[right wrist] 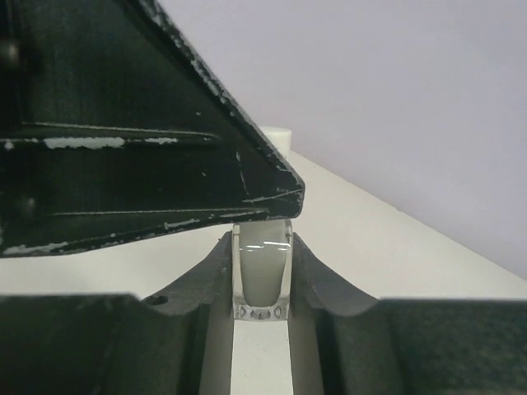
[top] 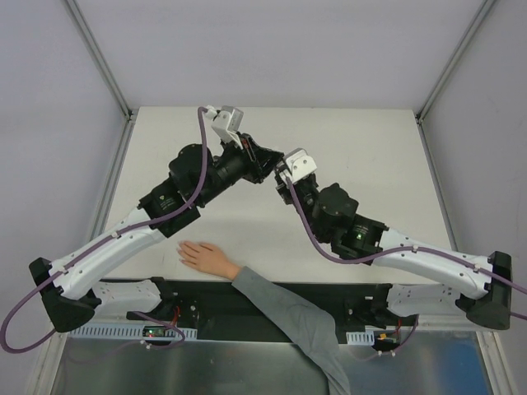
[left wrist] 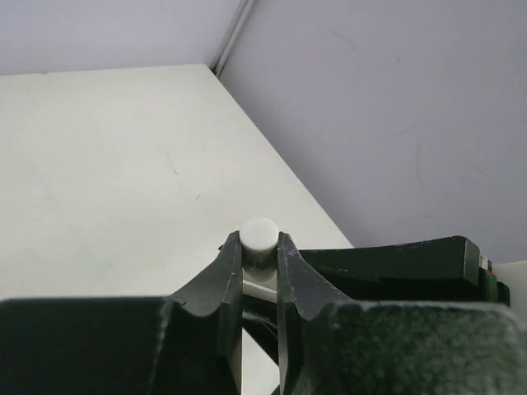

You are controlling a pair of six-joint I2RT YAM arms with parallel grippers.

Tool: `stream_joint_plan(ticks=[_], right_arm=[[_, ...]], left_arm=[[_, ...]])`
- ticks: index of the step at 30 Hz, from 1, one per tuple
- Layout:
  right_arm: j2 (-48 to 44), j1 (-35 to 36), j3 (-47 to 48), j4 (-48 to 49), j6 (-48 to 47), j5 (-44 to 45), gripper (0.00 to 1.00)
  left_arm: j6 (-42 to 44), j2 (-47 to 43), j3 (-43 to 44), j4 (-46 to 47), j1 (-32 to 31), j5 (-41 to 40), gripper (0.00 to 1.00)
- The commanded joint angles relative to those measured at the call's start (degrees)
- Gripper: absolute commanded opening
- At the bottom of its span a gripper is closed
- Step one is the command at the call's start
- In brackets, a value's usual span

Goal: Paint the nails

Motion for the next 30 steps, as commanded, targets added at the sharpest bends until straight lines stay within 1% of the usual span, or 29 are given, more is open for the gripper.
stream_joint_plan(ticks=[1, 2, 3, 4, 5, 6, 7, 8, 9, 10, 11, 12, 14, 15, 16, 18, 19, 20, 21, 24, 25, 27, 28, 29, 30], right_arm=[[-6.2, -3.7, -1.4, -4.2, 2.5, -22.7, 0.00], [-7.2, -5.7, -2.0, -5.0, 4.4, -28.2, 0.00], [-8.6, -9.6, -2.3, -5.8, 6.5, -33.7, 0.00], [-9.1, -11.5, -2.3, -7.2, 9.9, -43.5, 0.00], [-9.4, -13.5, -2.0, -7.9, 11.7, -48.4, 0.00], [-9.6, -17.6, -1.9, -8.3, 13.5, -53.5, 0.00], [-9.7, -19.7, -1.9, -8.2, 17.4, -63.5, 0.00], [-9.4, -23.7, -1.7, -7.9, 19.3, -68.9, 0.00], [-9.0, -25.4, -1.1, -7.4, 21.1, -73.8, 0.00], [-8.3, -26.7, -1.1, -5.2, 23.5, -80.9, 0.00], [-7.8, -27.8, -1.3, -3.3, 27.4, -83.8, 0.00], [-7.5, -29.1, -1.6, -1.6, 29.2, -85.7, 0.00], [-6.2, -29.9, -1.5, 2.5, 33.7, -88.6, 0.00], [-5.7, -30.2, -1.6, 4.1, 35.0, -89.2, 0.00], [-5.1, -30.3, -1.8, 7.5, 36.4, -90.0, 0.00], [-3.9, -30.8, -2.0, 11.3, 41.1, -90.6, 0.00], [-3.7, -31.1, -2.3, 14.1, 42.3, -90.4, 0.00], [-3.1, -31.4, -2.1, 15.0, 43.1, -90.1, 0.00], [-2.9, -31.7, -2.1, 15.9, 44.4, -89.5, 0.00], [-2.7, -32.6, -2.6, 18.1, 46.4, -88.6, 0.00], [-2.6, -32.8, -2.7, 18.3, 46.7, -87.9, 0.00], [-2.1, -33.4, -2.6, 18.3, 47.2, -87.2, 0.00], [-2.1, -33.3, -2.6, 18.2, 47.2, -86.8, 0.00], [-2.2, -33.5, -2.6, 17.8, 46.7, -86.3, 0.00], [-2.7, -33.3, -2.6, 15.5, 46.0, -84.0, 0.00]], left_arm=[[1.2, 0.3, 3.1, -0.4, 0.1, -1.7, 0.27], [1.4, -0.4, 2.9, -0.3, 0.5, -0.3, 0.42], [1.7, -0.9, 2.7, -0.2, 0.7, 1.8, 0.50], [1.7, -1.4, 2.0, 0.0, 1.2, 3.7, 0.59], [1.5, -2.4, 1.5, 0.6, 2.7, 9.7, 0.63], [0.0, -3.0, 0.9, 1.2, 4.0, 12.6, 0.66], [-1.3, -3.6, -1.0, 3.5, 5.2, 15.4, 0.69], [-2.6, -5.0, -2.3, 5.8, 8.3, 22.7, 0.72], [-5.5, -5.5, -3.8, 8.5, 9.5, 25.9, 0.73], [-7.1, -6.1, -6.7, 15.0, 10.6, 29.3, 0.73], [-8.6, -6.8, -8.0, 18.2, 11.6, 34.3, 0.73], [-10.8, -6.8, -9.2, 21.7, 12.3, 36.7, 0.72], [-11.7, -6.0, -9.9, 26.4, 12.4, 39.6, 0.71], [-12.5, -5.3, -9.5, 27.0, 12.4, 42.4, 0.70], [-12.8, -4.6, -8.4, 27.2, 12.4, 43.3, 0.68], [-13.5, -3.0, -7.4, 27.4, 12.4, 44.7, 0.62], [-13.8, -2.7, -7.0, 27.8, 12.3, 45.6, 0.61], [-14.0, -2.3, -7.0, 28.1, 12.4, 46.1, 0.59], [-14.2, -2.1, -6.9, 28.4, 12.4, 46.3, 0.53], [-14.3, -2.2, -7.0, 28.4, 12.4, 46.4, 0.47], [-14.3, -2.2, -7.2, 28.4, 12.3, 46.4, 0.42], [-14.1, -2.4, -7.2, 28.3, 12.3, 46.1, 0.36], [-14.0, -2.5, -7.3, 27.7, 12.4, 45.8, 0.31], [-13.7, -2.6, -7.3, 27.3, 12.4, 44.5, 0.17], [-13.1, -2.8, -6.9, 26.6, 12.3, 43.6, 0.07]])
